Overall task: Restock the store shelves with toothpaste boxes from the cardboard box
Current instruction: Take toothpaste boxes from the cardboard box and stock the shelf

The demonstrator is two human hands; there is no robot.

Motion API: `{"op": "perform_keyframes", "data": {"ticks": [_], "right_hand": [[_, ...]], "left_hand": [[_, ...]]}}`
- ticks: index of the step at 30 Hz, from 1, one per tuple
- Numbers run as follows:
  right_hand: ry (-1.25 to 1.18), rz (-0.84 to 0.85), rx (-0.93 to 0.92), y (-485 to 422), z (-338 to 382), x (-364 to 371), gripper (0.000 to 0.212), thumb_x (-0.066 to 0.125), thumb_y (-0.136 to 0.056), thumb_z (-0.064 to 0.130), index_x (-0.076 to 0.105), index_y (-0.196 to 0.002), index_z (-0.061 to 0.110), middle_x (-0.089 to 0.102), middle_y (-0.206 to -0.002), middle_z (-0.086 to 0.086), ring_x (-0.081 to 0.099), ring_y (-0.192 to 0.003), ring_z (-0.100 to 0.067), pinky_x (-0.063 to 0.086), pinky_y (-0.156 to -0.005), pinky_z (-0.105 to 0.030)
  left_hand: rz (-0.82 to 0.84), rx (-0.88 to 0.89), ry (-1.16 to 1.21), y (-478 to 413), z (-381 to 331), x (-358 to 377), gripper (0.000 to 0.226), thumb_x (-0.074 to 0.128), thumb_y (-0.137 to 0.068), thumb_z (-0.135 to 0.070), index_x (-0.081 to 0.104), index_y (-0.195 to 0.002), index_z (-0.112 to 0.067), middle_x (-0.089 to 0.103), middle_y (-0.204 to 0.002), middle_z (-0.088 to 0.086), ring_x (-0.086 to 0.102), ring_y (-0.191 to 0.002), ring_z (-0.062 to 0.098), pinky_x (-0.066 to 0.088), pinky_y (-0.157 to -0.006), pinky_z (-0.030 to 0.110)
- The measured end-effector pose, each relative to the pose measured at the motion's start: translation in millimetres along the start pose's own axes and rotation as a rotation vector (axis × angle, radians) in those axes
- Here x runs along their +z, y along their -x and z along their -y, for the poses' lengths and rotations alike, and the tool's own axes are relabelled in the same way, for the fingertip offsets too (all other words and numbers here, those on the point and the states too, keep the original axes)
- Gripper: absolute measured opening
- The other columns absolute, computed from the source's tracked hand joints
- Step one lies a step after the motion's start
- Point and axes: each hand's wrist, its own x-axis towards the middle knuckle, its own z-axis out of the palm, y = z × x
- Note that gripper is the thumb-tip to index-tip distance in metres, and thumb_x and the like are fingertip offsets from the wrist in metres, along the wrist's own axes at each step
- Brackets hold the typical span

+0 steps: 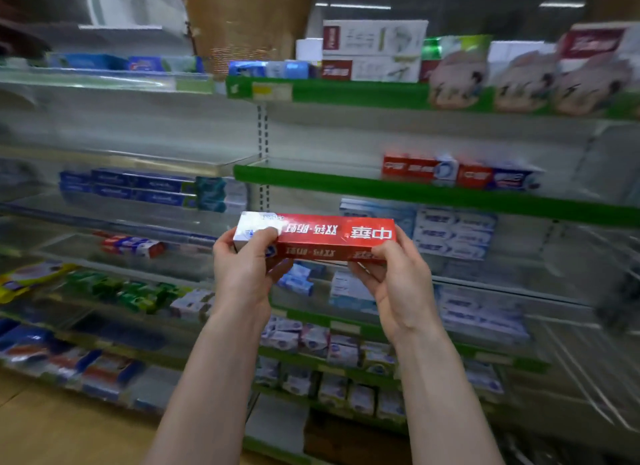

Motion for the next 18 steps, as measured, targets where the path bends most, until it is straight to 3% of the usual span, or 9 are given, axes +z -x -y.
{"op": "perform_keyframes", "data": {"ticks": [4, 9, 12, 18], "right_hand": [[0.015, -0.051, -0.037, -18.0, 17.5, -36.7, 0.024, 0.053, -0.094, 0.014, 0.058, -0.116, 0.024, 0.066, -0.110, -0.006, 0.064, -0.104, -0.021, 0.056, -0.085, -0.035], [0.005, -0.115, -0.075, -50.6, 32.6, -61.9, 0.034, 0.059, -0.092, 0.015, 0.054, -0.125, 0.015, 0.066, -0.112, -0.007, 0.066, -0.100, -0.021, 0.055, -0.061, -0.022], [0.027, -0.135, -0.099, -76.3, 37.2, -72.4, 0.036, 0.061, -0.091, 0.018, 0.053, -0.126, 0.018, 0.066, -0.114, -0.005, 0.066, -0.102, -0.021, 0.056, -0.069, -0.026], [0.025, -0.166, -0.113, -122.1, 41.8, -82.1, 0.038, 0.062, -0.090, 0.019, 0.052, -0.126, 0.020, 0.066, -0.114, -0.003, 0.065, -0.105, -0.021, 0.057, -0.075, -0.030]], "left_hand": [[0.065, -0.036, -0.042, -5.7, 19.6, 40.6, 0.049, 0.067, -0.086, -0.014, 0.042, -0.127, -0.016, 0.060, -0.105, 0.011, 0.063, -0.095, 0.028, 0.052, -0.061, 0.032], [0.146, -0.065, -0.085, -28.1, 36.5, 81.2, 0.046, 0.064, -0.087, -0.019, 0.046, -0.130, -0.019, 0.062, -0.099, 0.007, 0.062, -0.090, 0.023, 0.047, -0.058, 0.029], [0.192, -0.080, -0.088, -46.9, 44.4, 103.4, 0.044, 0.063, -0.088, -0.022, 0.047, -0.129, -0.020, 0.063, -0.100, 0.006, 0.062, -0.095, 0.024, 0.047, -0.058, 0.029], [0.265, -0.077, -0.113, -84.2, 51.4, 144.6, 0.040, 0.062, -0.088, -0.020, 0.050, -0.126, -0.017, 0.065, -0.094, 0.006, 0.064, -0.087, 0.022, 0.048, -0.059, 0.029]]}}
